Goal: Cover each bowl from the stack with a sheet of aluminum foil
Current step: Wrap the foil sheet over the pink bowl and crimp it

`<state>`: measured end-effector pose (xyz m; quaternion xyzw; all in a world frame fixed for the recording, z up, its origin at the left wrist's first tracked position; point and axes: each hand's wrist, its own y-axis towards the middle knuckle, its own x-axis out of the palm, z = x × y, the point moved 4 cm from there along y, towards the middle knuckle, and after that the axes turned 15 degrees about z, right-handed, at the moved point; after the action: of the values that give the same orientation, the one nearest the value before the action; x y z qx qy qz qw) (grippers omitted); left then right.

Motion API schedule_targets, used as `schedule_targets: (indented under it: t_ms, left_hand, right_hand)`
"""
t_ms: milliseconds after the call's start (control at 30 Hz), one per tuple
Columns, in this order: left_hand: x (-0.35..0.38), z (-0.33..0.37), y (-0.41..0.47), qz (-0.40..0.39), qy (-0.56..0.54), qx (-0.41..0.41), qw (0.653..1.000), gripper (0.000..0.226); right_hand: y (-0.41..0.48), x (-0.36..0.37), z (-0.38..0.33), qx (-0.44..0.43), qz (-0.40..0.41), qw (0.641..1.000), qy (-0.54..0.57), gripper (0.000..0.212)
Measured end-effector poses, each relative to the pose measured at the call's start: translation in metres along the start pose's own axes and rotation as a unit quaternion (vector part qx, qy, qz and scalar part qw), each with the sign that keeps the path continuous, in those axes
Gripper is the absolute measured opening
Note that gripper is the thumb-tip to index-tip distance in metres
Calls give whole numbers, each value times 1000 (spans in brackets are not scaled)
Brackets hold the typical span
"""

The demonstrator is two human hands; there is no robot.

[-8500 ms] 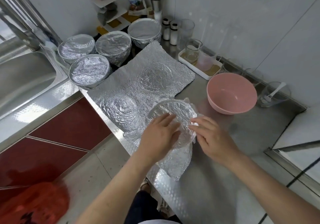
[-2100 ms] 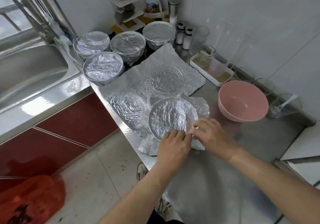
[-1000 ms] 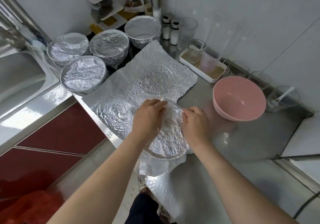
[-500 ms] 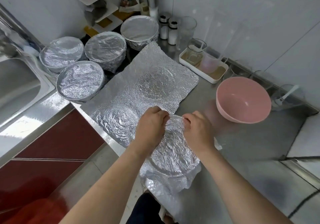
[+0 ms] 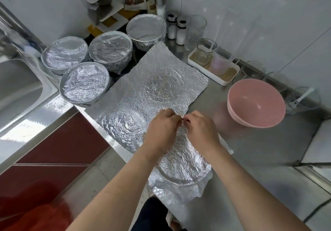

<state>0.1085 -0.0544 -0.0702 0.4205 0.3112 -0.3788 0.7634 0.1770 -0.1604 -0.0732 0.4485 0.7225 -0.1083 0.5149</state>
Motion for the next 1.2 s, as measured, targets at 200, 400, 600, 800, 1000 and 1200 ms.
schedule_targets:
  t_ms: [200,400,600,800,1000,1200]
  left_hand:
    - [-11,-3,-3,-9,-41,-94,995,33]
    - [-20,-10,-3,-25,-21,-137,990,24]
    - [-15,-11,1,-54,-55,-131,988,27]
    - [-6,-20,5,-125,-57,-56,989,28]
    - [-6,-23,8,-140,-82,-41,986,22]
    - [-10,-25,6,-141,-67,-86,984,18]
  right_hand:
    - [-2,-11,3,42,-19,998,44,14]
    - [-5,-20,21,169,-36,985,4,22]
    - [-1,-18,4,147,-70,987,17,27]
    - [-6,-15,2,118,-60,990,48,18]
    - [-8,-9,5,131,-71,987,67,19]
    - [-5,-8,5,139,-103,982,78,26]
